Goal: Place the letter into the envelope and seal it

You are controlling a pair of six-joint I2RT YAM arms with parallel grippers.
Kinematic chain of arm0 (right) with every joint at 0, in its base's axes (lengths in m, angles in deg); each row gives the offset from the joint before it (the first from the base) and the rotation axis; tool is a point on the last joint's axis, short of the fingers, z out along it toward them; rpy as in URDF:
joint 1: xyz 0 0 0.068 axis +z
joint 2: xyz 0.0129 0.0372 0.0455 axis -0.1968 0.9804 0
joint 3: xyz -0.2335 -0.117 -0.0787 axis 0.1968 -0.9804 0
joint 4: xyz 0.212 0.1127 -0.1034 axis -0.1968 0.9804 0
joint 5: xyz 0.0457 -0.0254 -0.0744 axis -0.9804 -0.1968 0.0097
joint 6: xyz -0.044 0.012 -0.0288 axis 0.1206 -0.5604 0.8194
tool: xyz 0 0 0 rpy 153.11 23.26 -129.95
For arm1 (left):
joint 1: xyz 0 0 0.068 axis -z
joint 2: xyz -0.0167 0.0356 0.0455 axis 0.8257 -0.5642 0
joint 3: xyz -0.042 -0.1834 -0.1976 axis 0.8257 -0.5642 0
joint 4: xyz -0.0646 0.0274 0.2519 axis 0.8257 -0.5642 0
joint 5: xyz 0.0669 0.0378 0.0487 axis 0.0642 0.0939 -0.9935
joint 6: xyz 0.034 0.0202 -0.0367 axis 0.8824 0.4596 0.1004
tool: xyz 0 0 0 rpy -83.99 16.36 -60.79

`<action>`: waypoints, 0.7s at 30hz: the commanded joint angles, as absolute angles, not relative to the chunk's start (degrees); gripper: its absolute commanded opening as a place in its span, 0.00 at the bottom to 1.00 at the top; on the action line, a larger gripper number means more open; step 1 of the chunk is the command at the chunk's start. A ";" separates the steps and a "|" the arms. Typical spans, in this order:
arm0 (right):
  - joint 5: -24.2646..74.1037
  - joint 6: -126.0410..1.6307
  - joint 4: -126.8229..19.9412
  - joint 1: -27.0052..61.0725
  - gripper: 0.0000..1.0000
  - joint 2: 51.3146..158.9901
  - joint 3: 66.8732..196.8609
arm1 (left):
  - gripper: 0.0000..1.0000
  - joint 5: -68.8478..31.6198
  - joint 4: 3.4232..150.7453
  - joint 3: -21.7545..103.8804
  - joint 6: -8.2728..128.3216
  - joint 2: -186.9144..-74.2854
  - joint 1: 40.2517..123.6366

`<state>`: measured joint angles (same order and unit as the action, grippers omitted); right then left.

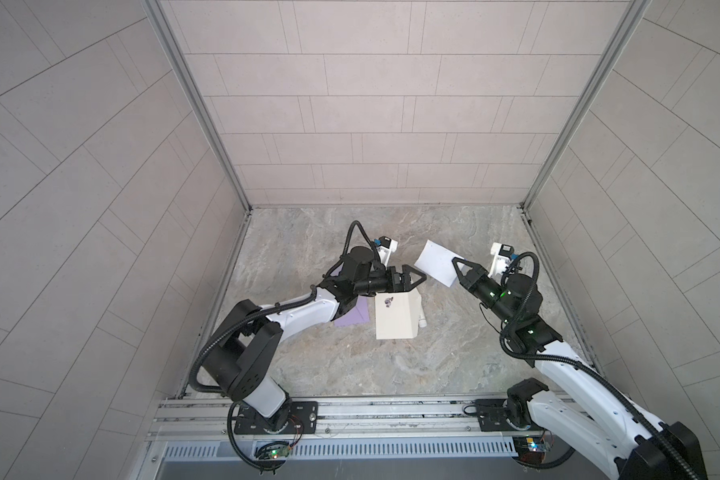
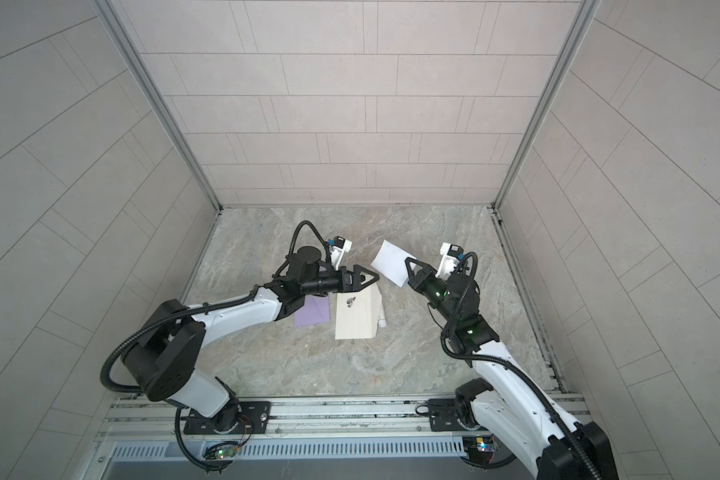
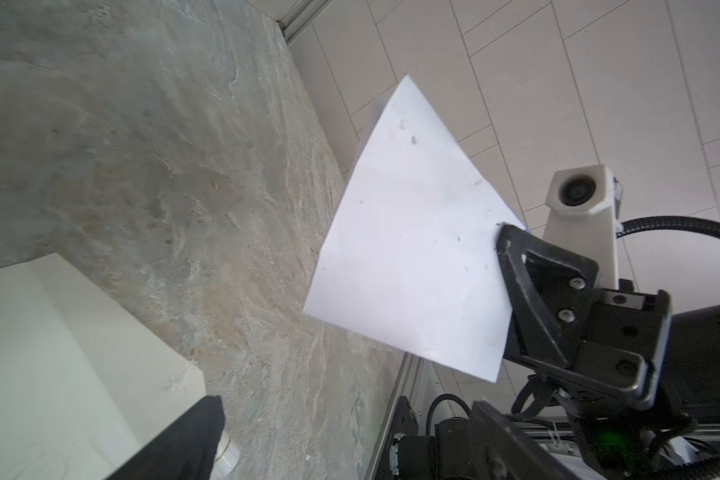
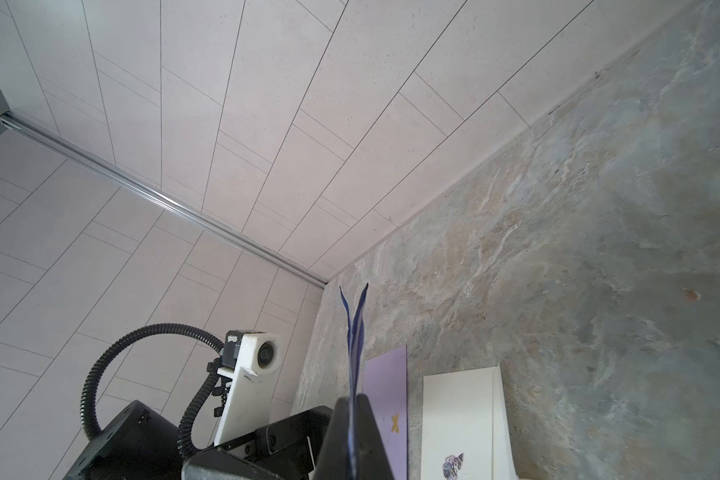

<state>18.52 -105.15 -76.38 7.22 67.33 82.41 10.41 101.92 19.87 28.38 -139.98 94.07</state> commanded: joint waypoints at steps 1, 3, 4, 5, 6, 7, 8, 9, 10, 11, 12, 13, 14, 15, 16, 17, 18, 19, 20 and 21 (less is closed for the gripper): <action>18.56 -107.22 -82.65 8.95 0.00 69.21 84.13 | 1.00 14.61 109.56 23.15 24.77 -141.58 94.79; 19.23 -107.02 -83.26 10.43 0.00 70.43 84.96 | 1.00 15.21 110.01 23.89 24.79 -142.26 94.95; 19.61 -107.08 -83.38 11.06 0.00 70.86 85.21 | 1.00 15.26 110.40 23.95 24.69 -142.40 94.94; 19.97 -107.29 -83.56 11.75 0.00 71.30 85.49 | 1.00 15.26 111.08 23.99 24.30 -142.43 94.94; 20.53 -107.48 -83.69 12.35 0.00 71.52 85.55 | 1.00 15.19 111.69 24.13 24.02 -142.42 94.94; 21.00 -107.51 -83.79 12.82 0.00 71.55 85.47 | 1.00 15.11 112.42 24.17 23.71 -142.41 94.94; 21.61 -107.52 -83.54 13.30 0.00 71.45 85.44 | 0.99 15.08 113.07 24.24 23.27 -142.33 94.99; 22.42 -107.56 -83.47 13.87 0.00 71.25 85.13 | 0.95 15.00 113.42 24.42 23.13 -142.19 94.94; 22.87 -107.46 -83.61 14.29 0.00 71.08 84.96 | 0.89 14.84 112.97 24.73 23.06 -142.08 94.99; 23.42 -107.30 -83.07 14.73 0.00 70.81 84.89 | 0.76 14.53 112.33 25.06 22.98 -141.93 94.86; 23.93 -107.17 -82.79 14.97 0.00 70.46 84.67 | 0.64 13.81 112.08 25.05 22.93 -141.70 94.90; 24.18 -106.99 -82.56 15.23 0.00 70.30 84.59 | 0.53 12.92 112.06 24.92 22.71 -141.40 94.86; 24.57 -106.99 -81.62 15.39 0.00 70.04 84.58 | 0.40 11.83 112.38 24.54 22.30 -141.07 94.77; 24.79 -106.93 -81.51 15.60 0.00 69.85 84.25 | 0.30 10.90 113.44 24.02 21.65 -140.72 94.69; 24.79 -106.89 -81.08 15.79 0.00 69.75 84.01 | 0.22 10.44 114.18 23.66 21.09 -140.53 94.55; 24.81 -106.78 -80.08 15.86 0.00 69.82 83.91 | 0.16 10.08 115.04 23.32 20.61 -140.40 94.44; 24.50 -106.44 -79.04 15.88 0.00 69.71 84.00 | 0.10 9.98 114.90 23.34 20.59 -140.13 94.46; 24.05 -105.96 -77.70 15.94 0.00 69.71 84.34 | 0.06 10.07 114.00 23.38 21.06 -139.89 94.26; 22.97 -104.78 -75.20 15.85 0.00 69.60 85.19 | 0.03 10.37 112.21 23.53 22.13 -139.44 94.17; 20.66 -102.59 -72.07 15.77 0.10 69.71 86.53 | 0.00 10.83 110.01 23.60 23.42 -138.76 93.97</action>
